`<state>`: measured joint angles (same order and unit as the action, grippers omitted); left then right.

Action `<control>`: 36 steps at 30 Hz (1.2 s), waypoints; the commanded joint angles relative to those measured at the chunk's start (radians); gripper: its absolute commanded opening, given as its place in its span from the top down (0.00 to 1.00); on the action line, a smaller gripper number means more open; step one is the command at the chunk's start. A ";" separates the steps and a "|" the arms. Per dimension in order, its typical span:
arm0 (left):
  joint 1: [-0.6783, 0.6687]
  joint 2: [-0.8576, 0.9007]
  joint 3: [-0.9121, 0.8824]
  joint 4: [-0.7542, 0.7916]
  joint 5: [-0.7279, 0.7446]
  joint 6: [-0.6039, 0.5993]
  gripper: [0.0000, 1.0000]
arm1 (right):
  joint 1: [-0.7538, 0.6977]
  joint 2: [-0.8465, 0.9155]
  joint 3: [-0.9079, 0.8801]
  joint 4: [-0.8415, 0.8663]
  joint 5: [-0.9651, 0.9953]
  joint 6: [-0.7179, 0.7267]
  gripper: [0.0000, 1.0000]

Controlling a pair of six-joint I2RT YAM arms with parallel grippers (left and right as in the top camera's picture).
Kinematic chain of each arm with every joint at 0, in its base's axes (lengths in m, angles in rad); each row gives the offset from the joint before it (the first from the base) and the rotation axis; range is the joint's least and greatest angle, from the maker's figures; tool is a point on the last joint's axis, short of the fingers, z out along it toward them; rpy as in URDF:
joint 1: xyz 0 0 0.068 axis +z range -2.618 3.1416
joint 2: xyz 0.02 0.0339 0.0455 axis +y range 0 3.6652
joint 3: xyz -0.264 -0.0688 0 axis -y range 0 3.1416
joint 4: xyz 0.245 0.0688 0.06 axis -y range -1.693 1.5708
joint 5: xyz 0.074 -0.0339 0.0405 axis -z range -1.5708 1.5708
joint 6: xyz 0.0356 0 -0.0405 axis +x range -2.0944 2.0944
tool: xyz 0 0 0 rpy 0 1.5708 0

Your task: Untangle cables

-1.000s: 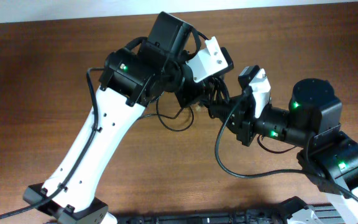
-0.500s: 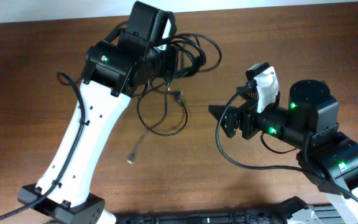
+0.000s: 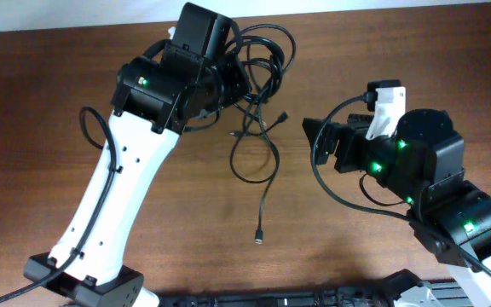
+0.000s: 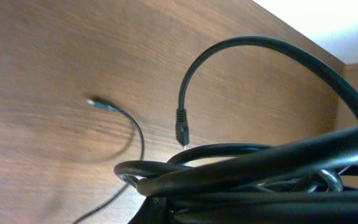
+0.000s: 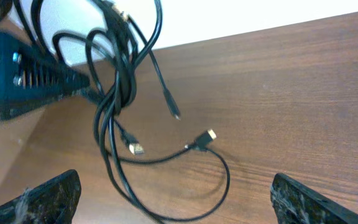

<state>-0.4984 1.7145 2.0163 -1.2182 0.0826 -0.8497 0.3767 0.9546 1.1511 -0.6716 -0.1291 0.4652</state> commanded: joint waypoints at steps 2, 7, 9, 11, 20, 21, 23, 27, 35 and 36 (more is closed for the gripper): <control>-0.047 -0.036 0.021 0.011 0.082 -0.043 1.00 | 0.007 -0.010 0.006 0.007 0.082 0.044 0.03; -0.095 -0.036 0.021 0.018 0.082 -0.043 1.00 | 0.007 -0.010 0.006 0.008 0.116 0.037 0.03; -0.109 -0.036 0.021 0.018 0.082 -0.043 1.00 | 0.007 -0.007 0.006 0.008 0.117 0.011 0.04; -0.117 -0.036 0.021 0.023 0.082 -0.042 1.00 | 0.007 0.000 0.006 0.003 0.138 -0.013 0.04; -0.117 -0.036 0.021 0.028 0.135 -0.006 1.00 | 0.007 0.064 0.006 0.000 0.156 -0.012 0.05; -0.117 -0.036 0.021 0.028 0.141 0.012 1.00 | 0.007 0.067 0.006 0.006 0.156 -0.013 0.07; -0.117 -0.036 0.021 0.027 0.148 0.015 1.00 | 0.007 0.067 0.006 0.014 0.157 -0.013 0.08; -0.117 -0.036 0.021 0.029 0.188 0.037 1.00 | 0.007 0.068 0.006 0.021 0.172 -0.016 0.07; -0.117 -0.036 0.021 0.036 0.289 0.120 1.00 | 0.007 0.098 0.006 0.029 0.213 -0.035 0.08; -0.117 -0.036 0.021 0.044 0.337 0.168 1.00 | 0.007 0.103 0.006 0.040 0.212 -0.035 0.08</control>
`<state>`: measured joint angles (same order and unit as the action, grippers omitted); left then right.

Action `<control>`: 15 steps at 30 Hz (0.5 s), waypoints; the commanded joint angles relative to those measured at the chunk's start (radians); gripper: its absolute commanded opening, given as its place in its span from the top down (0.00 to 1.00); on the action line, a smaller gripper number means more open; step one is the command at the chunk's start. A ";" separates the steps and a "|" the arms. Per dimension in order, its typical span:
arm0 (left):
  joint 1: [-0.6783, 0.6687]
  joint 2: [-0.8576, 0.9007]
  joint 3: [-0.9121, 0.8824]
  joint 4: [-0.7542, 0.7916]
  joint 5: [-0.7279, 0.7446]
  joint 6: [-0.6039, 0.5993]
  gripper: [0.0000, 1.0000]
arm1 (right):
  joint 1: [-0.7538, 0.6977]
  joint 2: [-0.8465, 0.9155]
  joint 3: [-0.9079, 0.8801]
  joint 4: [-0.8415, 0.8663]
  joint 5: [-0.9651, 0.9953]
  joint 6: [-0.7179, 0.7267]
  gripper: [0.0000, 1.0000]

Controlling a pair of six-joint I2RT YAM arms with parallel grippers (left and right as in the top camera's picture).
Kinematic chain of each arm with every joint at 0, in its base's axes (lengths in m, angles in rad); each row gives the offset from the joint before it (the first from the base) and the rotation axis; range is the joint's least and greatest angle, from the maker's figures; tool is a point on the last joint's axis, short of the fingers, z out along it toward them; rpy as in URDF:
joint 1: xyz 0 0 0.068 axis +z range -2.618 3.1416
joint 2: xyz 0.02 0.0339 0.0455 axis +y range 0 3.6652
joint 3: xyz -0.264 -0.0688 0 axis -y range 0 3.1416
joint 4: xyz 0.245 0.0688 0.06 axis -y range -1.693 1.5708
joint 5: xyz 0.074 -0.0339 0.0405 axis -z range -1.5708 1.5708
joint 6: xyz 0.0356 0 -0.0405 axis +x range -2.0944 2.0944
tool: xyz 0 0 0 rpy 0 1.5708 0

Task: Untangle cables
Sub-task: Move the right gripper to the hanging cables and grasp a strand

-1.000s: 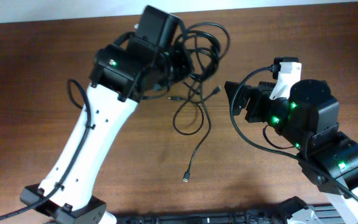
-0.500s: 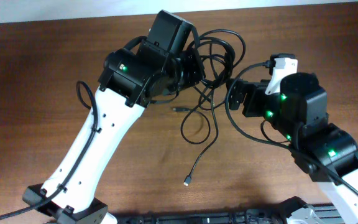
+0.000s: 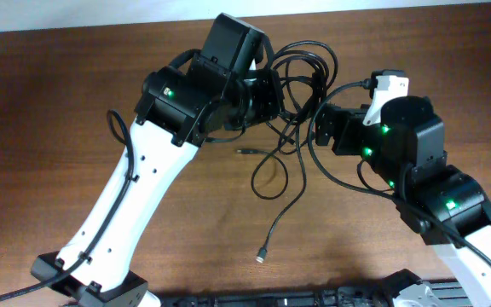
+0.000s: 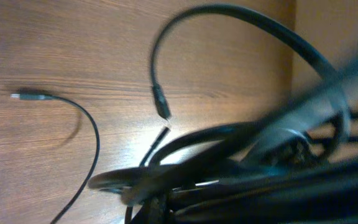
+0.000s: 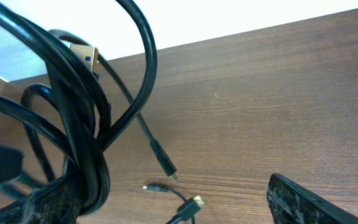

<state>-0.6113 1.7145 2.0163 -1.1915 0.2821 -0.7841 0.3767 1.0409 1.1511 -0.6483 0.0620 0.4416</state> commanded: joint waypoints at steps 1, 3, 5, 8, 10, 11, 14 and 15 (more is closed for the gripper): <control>-0.004 -0.036 0.021 0.021 0.181 0.148 1.00 | 0.007 0.020 0.006 0.025 0.021 -0.012 0.08; -0.004 -0.036 0.021 0.023 0.246 0.215 1.00 | 0.007 0.026 0.006 0.044 0.017 -0.013 0.08; -0.004 -0.036 0.021 0.020 0.276 0.257 1.00 | 0.007 0.027 0.006 0.063 -0.024 -0.019 0.08; -0.004 -0.036 0.021 0.023 0.275 0.260 1.00 | 0.007 0.027 0.006 0.094 -0.147 -0.093 0.08; -0.004 -0.036 0.021 0.030 0.269 0.263 1.00 | 0.007 0.027 0.006 0.103 -0.237 -0.153 0.08; -0.004 -0.036 0.021 0.035 0.256 0.263 1.00 | 0.007 0.027 0.007 0.104 -0.281 -0.181 0.08; -0.004 -0.036 0.021 0.040 0.195 0.262 1.00 | 0.007 0.027 0.006 0.104 -0.391 -0.248 0.08; -0.003 -0.036 0.021 0.040 0.172 0.262 1.00 | 0.007 0.026 0.007 0.104 -0.418 -0.263 0.09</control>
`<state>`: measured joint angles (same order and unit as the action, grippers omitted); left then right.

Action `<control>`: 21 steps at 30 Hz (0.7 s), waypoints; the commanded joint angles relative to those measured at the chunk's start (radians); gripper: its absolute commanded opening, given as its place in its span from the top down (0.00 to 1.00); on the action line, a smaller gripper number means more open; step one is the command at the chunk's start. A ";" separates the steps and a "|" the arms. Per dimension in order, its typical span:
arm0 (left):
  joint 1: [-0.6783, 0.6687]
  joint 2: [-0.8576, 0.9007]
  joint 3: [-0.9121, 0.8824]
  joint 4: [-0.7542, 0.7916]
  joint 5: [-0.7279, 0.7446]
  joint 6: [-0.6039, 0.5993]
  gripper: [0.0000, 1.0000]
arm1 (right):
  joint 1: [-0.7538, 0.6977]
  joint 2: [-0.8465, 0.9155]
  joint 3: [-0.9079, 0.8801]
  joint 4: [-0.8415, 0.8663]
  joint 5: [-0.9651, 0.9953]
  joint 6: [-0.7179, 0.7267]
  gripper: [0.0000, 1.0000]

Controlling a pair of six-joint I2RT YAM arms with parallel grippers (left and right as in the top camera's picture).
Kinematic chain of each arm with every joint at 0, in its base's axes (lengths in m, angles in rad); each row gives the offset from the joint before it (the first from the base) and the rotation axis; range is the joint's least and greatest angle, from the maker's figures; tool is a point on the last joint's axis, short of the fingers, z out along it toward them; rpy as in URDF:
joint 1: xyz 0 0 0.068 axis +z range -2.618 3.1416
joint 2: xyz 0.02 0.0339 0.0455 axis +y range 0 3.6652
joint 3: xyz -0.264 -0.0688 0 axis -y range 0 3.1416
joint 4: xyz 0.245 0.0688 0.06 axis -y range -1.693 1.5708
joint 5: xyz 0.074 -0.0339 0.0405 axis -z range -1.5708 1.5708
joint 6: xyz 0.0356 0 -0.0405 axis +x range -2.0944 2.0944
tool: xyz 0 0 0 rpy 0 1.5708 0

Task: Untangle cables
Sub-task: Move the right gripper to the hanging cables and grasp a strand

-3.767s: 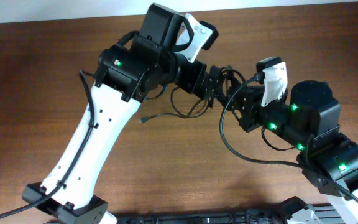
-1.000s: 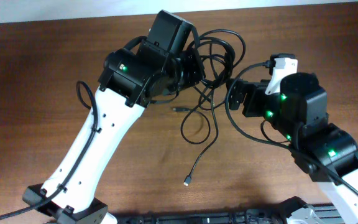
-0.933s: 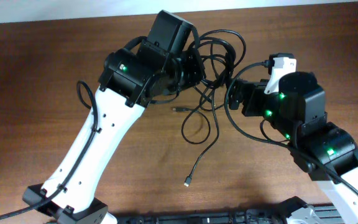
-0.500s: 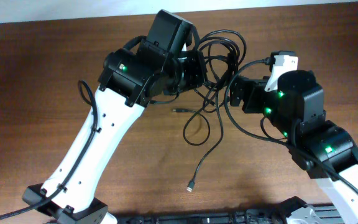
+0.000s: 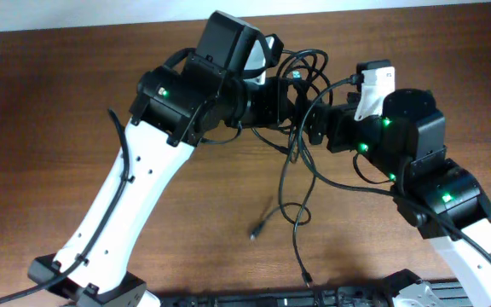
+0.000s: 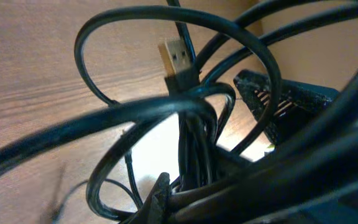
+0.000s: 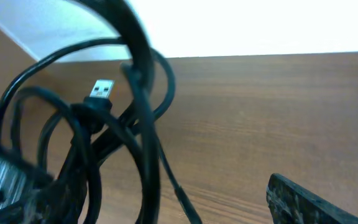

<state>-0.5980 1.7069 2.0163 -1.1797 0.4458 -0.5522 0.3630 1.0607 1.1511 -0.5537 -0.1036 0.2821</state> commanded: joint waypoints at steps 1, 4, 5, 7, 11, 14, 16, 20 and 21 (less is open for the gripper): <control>-0.016 -0.028 0.021 0.028 -0.019 0.030 1.00 | 0.021 0.006 0.007 0.009 -0.261 -0.111 0.09; -0.014 -0.028 0.021 0.028 -0.140 0.030 1.00 | 0.021 0.006 0.006 0.008 -0.264 -0.110 0.11; -0.014 -0.028 0.021 0.028 -0.208 0.030 1.00 | 0.021 0.006 0.007 0.008 -0.268 -0.110 0.12; -0.015 -0.028 0.021 0.028 -0.319 0.030 1.00 | 0.021 0.006 0.006 0.010 -0.299 -0.111 0.11; -0.015 -0.028 0.021 0.028 -0.485 0.030 1.00 | 0.021 0.006 0.006 0.009 -0.334 -0.122 0.12; -0.014 -0.028 0.021 0.028 -0.547 0.013 1.00 | 0.021 0.006 0.006 0.008 -0.329 -0.125 0.16; -0.014 -0.028 0.021 0.027 -0.583 -0.041 1.00 | 0.021 0.006 0.006 0.008 -0.311 -0.117 0.21; -0.014 -0.028 0.021 0.027 -0.600 -0.138 1.00 | 0.021 0.000 0.007 0.012 -0.250 -0.016 0.30; -0.015 -0.028 0.021 0.027 -0.600 -0.158 1.00 | 0.021 -0.005 0.007 0.018 -0.250 0.022 0.34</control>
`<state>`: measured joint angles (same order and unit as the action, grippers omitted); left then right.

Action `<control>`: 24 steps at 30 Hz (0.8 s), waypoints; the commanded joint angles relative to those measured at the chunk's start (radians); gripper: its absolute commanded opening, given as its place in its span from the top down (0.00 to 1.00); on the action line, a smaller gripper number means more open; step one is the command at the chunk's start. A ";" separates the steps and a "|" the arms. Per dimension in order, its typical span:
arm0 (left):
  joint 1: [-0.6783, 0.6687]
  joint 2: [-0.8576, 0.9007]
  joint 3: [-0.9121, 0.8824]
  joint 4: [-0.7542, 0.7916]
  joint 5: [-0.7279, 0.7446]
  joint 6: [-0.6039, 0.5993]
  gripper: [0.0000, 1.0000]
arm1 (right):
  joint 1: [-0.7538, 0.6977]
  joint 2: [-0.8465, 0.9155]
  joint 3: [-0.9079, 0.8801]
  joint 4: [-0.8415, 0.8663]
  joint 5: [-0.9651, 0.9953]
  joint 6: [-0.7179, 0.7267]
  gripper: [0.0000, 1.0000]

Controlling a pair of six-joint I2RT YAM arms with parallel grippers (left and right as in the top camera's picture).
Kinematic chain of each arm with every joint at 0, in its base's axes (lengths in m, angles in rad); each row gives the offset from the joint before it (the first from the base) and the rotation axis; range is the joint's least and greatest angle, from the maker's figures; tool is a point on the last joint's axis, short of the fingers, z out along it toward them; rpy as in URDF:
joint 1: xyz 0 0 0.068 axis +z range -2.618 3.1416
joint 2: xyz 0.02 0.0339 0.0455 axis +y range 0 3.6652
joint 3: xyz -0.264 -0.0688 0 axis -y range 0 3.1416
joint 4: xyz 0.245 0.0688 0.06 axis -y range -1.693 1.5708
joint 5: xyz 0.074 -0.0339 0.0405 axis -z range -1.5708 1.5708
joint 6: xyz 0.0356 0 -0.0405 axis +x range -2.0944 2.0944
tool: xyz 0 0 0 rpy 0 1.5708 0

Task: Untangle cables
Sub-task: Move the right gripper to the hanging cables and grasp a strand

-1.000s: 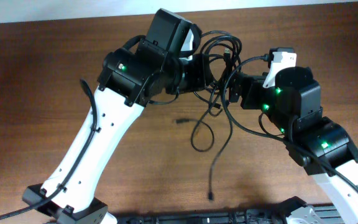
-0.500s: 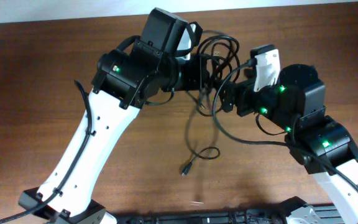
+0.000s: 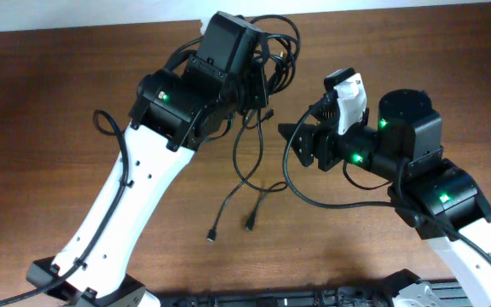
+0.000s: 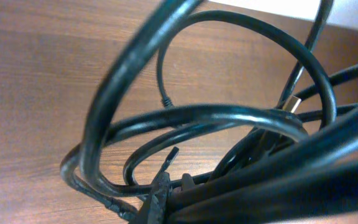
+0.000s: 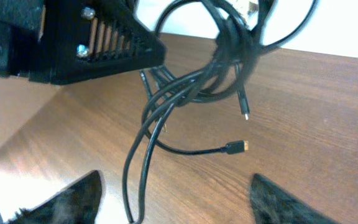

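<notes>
A tangled bundle of black cables (image 3: pixel 273 41) hangs at the far middle of the table, and my left gripper (image 3: pixel 258 72) is shut on it. Loops of the cable bundle (image 4: pixel 216 118) fill the left wrist view, pressed against one of my fingers (image 4: pixel 160 194). Two loose tails (image 3: pixel 237 166) drop to the wood and end in plugs (image 3: pixel 251 223). My right gripper (image 3: pixel 290 138) stands open to the right of the tails, apart from them. In the right wrist view the hanging strands (image 5: pixel 185 87) and a gold-tipped plug (image 5: pixel 236 147) lie ahead of the right gripper (image 5: pixel 176 193).
The brown wooden table (image 3: pixel 49 128) carries only the cable tails. The left arm's white link (image 3: pixel 126 205) crosses the left half. A white wall (image 5: pixel 328 25) runs behind the far edge. The right arm's own black cable (image 3: pixel 314 200) loops beside its wrist.
My right gripper has drawn back from the bundle, towards the right and front, still open. My left gripper has carried the bundle farther back. The tails now hang left of the right gripper.
At first my left gripper held the bundle at the far left-middle, with my right gripper open well to the right. Later both had come together, and strands lay between the open right fingers. Now the grippers are apart again and the left still holds the bundle.
</notes>
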<state>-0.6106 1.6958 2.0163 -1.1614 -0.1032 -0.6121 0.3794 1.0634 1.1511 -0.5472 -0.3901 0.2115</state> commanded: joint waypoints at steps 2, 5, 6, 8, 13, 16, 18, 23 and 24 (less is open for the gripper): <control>-0.002 -0.017 0.021 0.009 -0.050 -0.140 1.00 | 0.005 -0.012 0.007 0.030 0.035 0.150 0.39; -0.004 -0.017 0.021 0.010 0.002 -0.163 1.00 | 0.005 -0.017 0.007 0.090 -0.020 0.190 0.41; -0.004 -0.017 0.021 0.010 0.024 -0.165 1.00 | 0.005 -0.016 0.007 0.116 -0.054 0.190 0.41; -0.004 -0.017 0.021 0.010 0.061 -0.165 1.00 | 0.005 -0.016 0.007 0.135 -0.074 0.191 0.41; -0.004 -0.017 0.021 0.010 0.193 -0.165 1.00 | 0.004 0.001 0.006 0.137 -0.066 0.190 0.36; -0.004 -0.017 0.021 0.010 0.242 -0.164 1.00 | 0.004 0.017 0.006 0.137 -0.056 0.190 0.36; -0.004 -0.017 0.021 0.009 0.247 -0.158 1.00 | 0.004 0.023 0.006 0.138 -0.037 0.191 0.36; -0.004 -0.017 0.021 0.016 0.314 -0.154 1.00 | -0.010 0.026 0.006 0.135 -0.013 0.191 0.37; -0.004 -0.017 0.021 0.022 0.338 -0.134 1.00 | -0.022 0.027 0.006 0.132 -0.013 0.191 0.37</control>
<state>-0.6106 1.6958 2.0163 -1.1580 0.1543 -0.7643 0.3775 1.0859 1.1511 -0.4141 -0.4244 0.3973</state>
